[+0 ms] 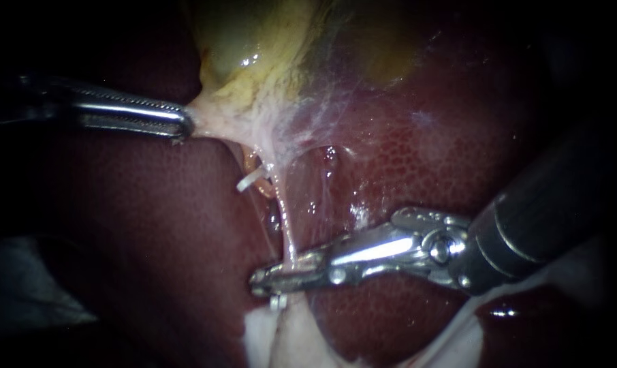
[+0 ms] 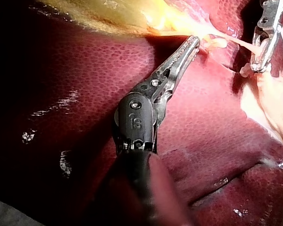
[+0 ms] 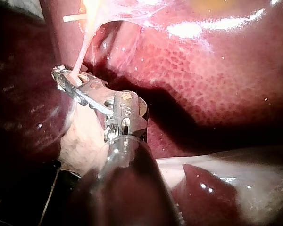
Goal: Going back first clip right tube
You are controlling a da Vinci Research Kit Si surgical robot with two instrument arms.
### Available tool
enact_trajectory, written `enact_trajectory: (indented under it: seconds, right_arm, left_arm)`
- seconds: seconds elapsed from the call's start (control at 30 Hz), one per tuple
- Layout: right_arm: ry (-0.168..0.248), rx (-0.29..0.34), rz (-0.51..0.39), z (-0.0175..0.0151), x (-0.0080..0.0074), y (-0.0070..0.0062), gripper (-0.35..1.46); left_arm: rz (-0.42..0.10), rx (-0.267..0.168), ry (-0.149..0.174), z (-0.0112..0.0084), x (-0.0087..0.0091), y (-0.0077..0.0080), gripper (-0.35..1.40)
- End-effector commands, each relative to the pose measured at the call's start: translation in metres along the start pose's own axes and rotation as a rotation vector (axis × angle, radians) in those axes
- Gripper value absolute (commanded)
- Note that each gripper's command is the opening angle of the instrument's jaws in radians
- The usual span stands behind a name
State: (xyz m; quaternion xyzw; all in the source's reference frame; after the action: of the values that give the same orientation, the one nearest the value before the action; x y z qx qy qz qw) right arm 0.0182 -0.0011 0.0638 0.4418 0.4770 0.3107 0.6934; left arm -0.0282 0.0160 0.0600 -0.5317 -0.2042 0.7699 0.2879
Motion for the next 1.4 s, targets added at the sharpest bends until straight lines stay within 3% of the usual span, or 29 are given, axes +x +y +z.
enact_trajectory:
  seconds: [0.03, 0.07, 0.17, 0.33, 0.5, 0.7, 0.9, 1.1, 1.4]
  right_arm:
    - [0.001, -0.001, 0.006, 0.0002, -0.0001, 0.0002, -0.21]
    - [0.003, -0.004, -0.031, 0.0005, -0.0001, 0.0003, 0.03]
    - [0.005, -0.010, -0.110, 0.0012, -0.0004, 0.0009, 0.36]
    - [0.029, -0.047, -0.138, 0.0015, -0.0012, 0.0026, 0.46]
    - [0.027, -0.111, -0.157, 0.0005, -0.0013, 0.0045, 0.49]
    - [0.042, -0.148, -0.172, -0.0008, -0.0016, 0.0051, 0.49]
    - [0.023, -0.155, -0.288, -0.0027, -0.0014, 0.0037, 0.50]
    - [-0.070, -0.181, -0.496, -0.0075, 0.0001, 0.0005, 0.50]
    - [-0.112, -0.244, -0.680, -0.0143, 0.0018, -0.0033, 0.50]
  left_arm:
    - [0.000, 0.000, 0.000, 0.0000, 0.0000, 0.0000, -0.35]
    - [0.000, 0.000, 0.000, 0.0000, 0.0000, 0.0000, -0.35]
    - [0.000, 0.000, 0.000, 0.0000, 0.0000, 0.0000, -0.35]
    - [0.000, 0.000, 0.000, 0.0000, 0.0000, 0.0000, -0.35]
    - [0.001, 0.000, 0.000, -0.0001, -0.0001, 0.0000, -0.35]
    - [0.001, -0.001, 0.000, -0.0001, -0.0001, -0.0001, -0.35]
    - [0.001, -0.002, 0.000, -0.0003, -0.0002, -0.0001, -0.35]
    - [0.001, -0.003, 0.000, -0.0004, -0.0002, -0.0001, -0.35]
    - [0.002, -0.004, -0.001, -0.0005, -0.0003, -0.0003, -0.35]
